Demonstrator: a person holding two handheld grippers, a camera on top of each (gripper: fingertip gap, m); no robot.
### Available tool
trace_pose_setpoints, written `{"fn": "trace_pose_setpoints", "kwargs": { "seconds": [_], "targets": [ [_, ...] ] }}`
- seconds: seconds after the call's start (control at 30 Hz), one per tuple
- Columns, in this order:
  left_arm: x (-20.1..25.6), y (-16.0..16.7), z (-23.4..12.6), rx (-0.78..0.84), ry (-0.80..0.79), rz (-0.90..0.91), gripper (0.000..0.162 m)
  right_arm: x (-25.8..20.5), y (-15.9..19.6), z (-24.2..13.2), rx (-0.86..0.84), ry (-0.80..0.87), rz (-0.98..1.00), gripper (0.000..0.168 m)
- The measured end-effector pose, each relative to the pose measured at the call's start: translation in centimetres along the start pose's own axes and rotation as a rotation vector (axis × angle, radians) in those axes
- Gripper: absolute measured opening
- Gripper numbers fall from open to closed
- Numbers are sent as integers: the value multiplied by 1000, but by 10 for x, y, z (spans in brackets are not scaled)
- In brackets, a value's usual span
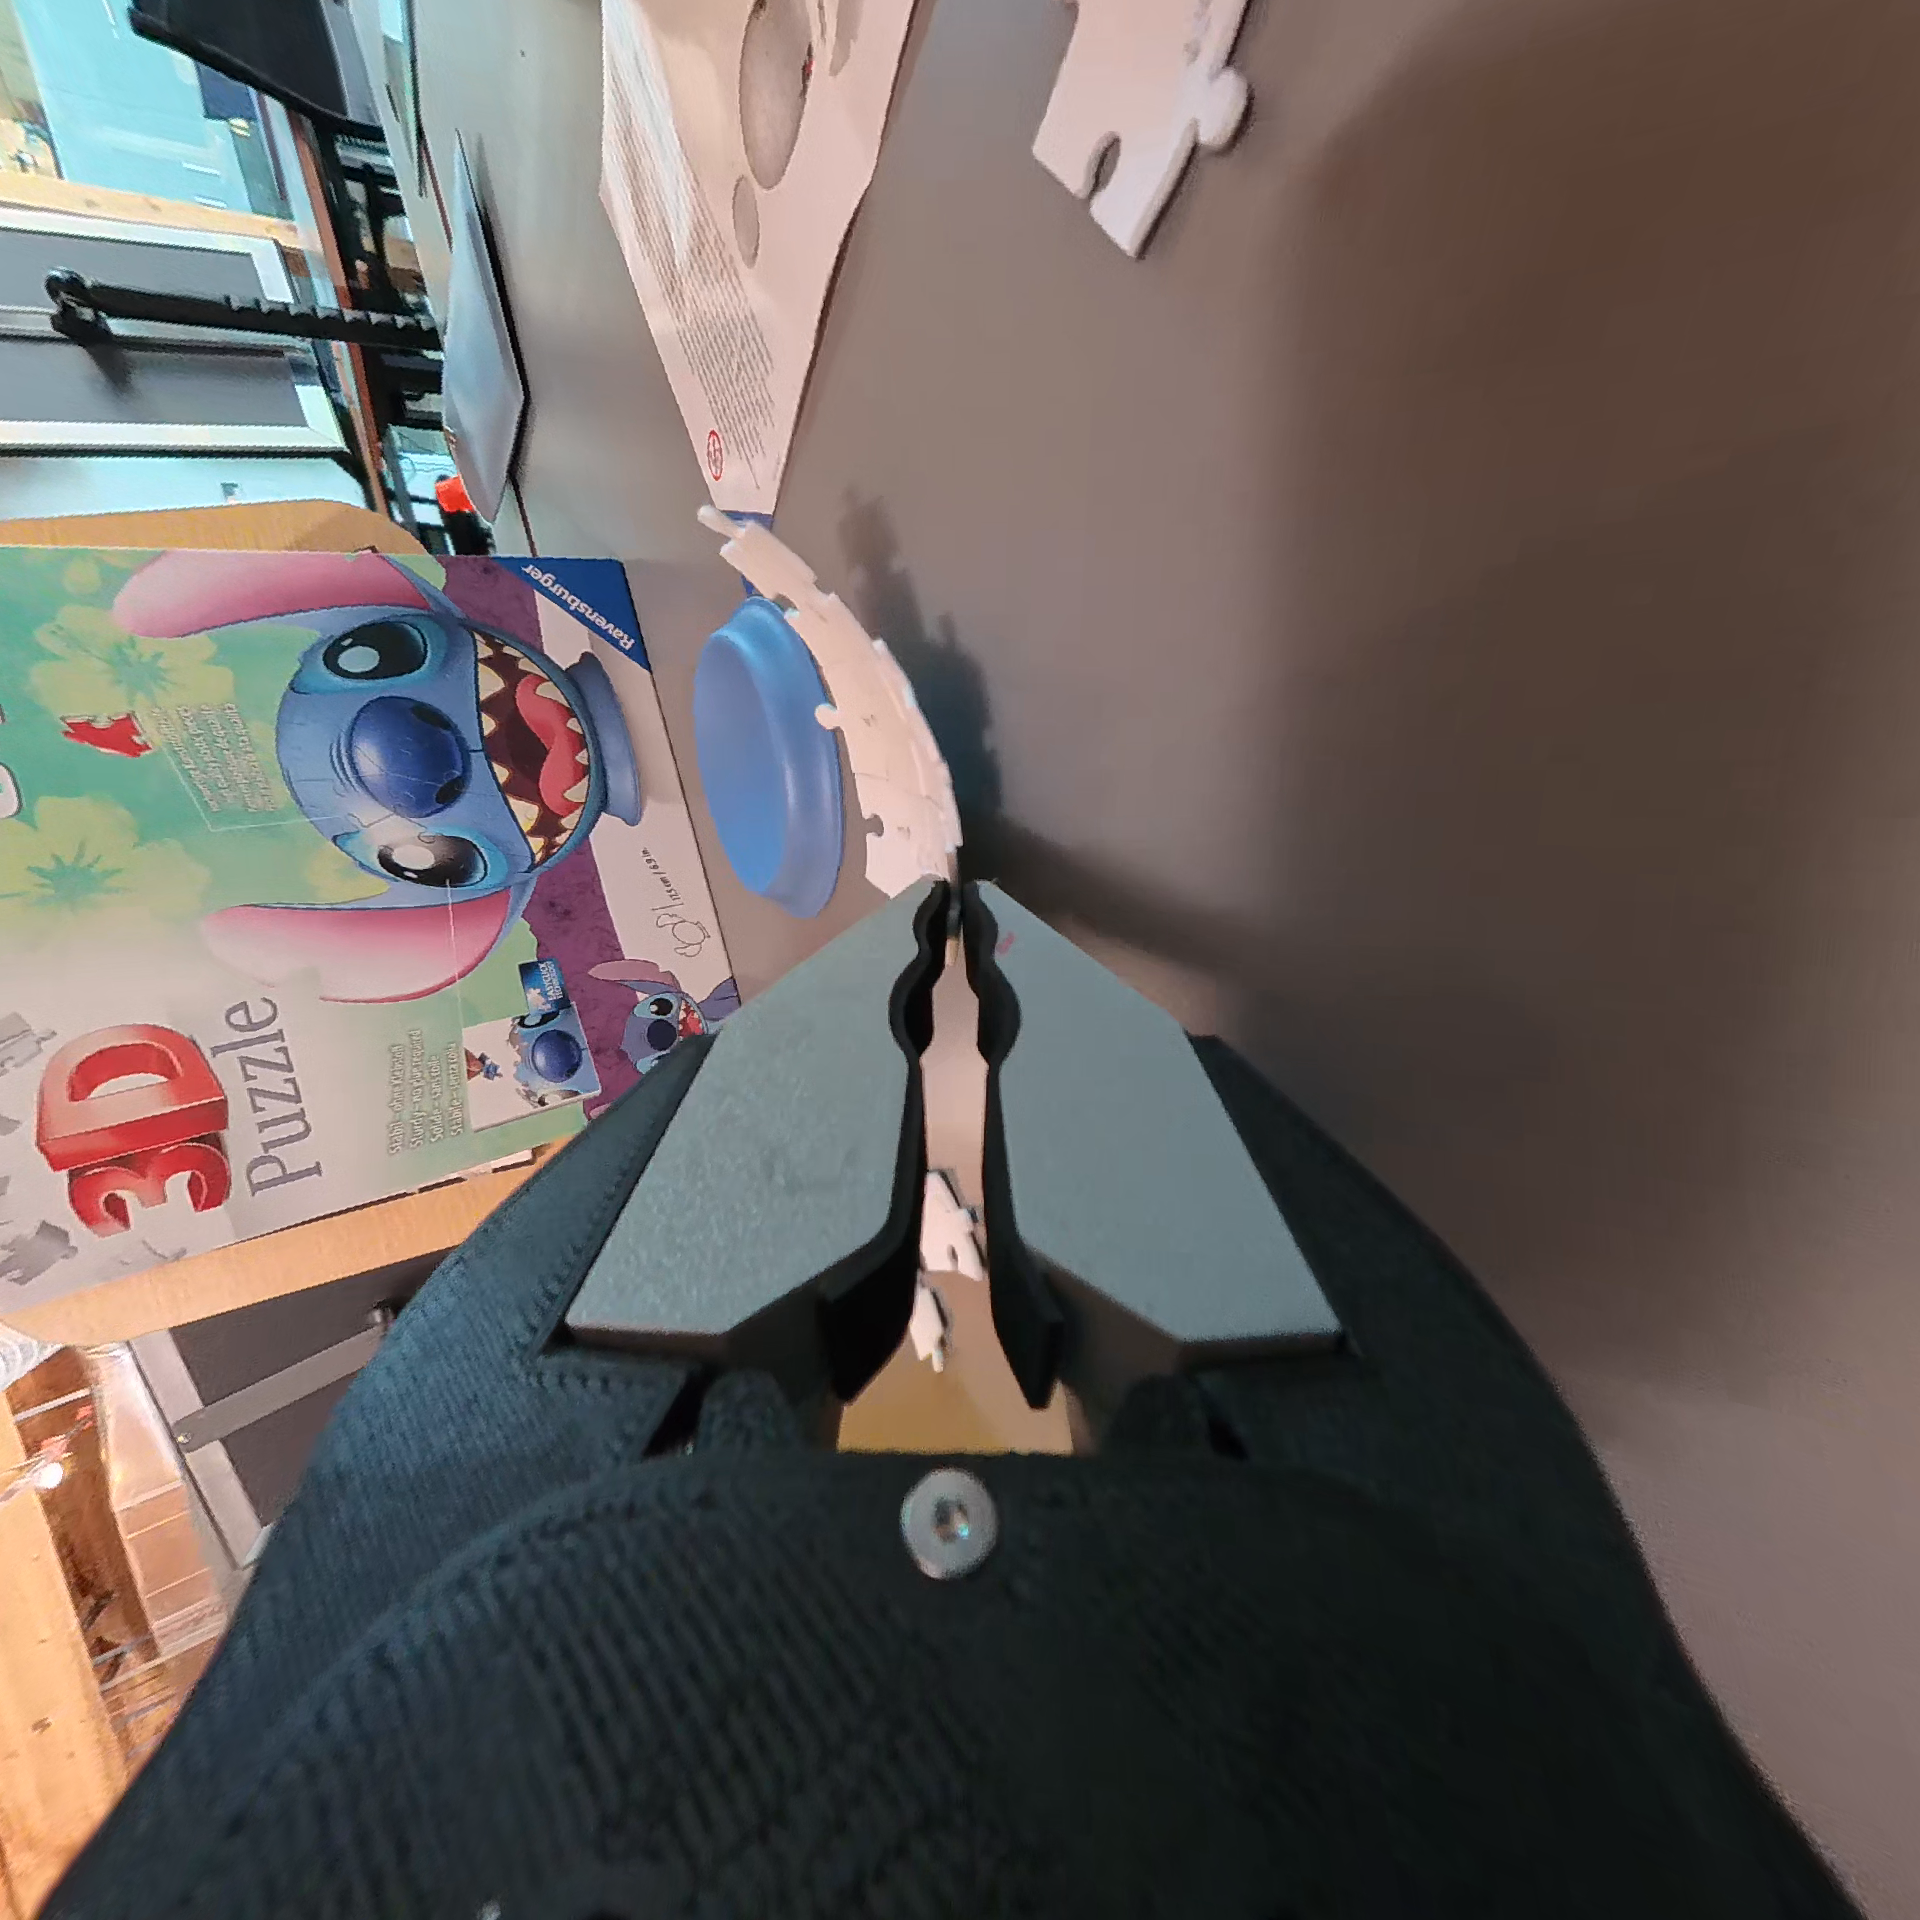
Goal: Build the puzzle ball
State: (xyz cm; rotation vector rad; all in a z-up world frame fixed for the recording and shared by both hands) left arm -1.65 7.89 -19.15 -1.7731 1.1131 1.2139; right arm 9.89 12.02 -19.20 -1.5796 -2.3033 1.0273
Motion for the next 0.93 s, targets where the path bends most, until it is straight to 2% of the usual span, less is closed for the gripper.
{"fn": "trace_pose_setpoints", "kwargs": {
  "seconds": [0.23,0.7,0.93],
  "targets": [
    [1,1,1,-6,0,6,0,5,0,0,0,19,-64,41],
    [2,1,1,-12,-15,37,0,3,1,-9,-12,45,-67,40],
    [4,-2,-2,-19,26,-35,2,2,-1,1,-5,34,-42,42]
  ]
}}
Point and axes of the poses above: each gripper's, where its closed fingertips meet, z out along the fingers, y out of its underside, x = y × z across the jaws, the point moved 2 cm from there along -z, back along the fingers, and after that the axes turned 15 degrees about -y, right-handed, at the moved point
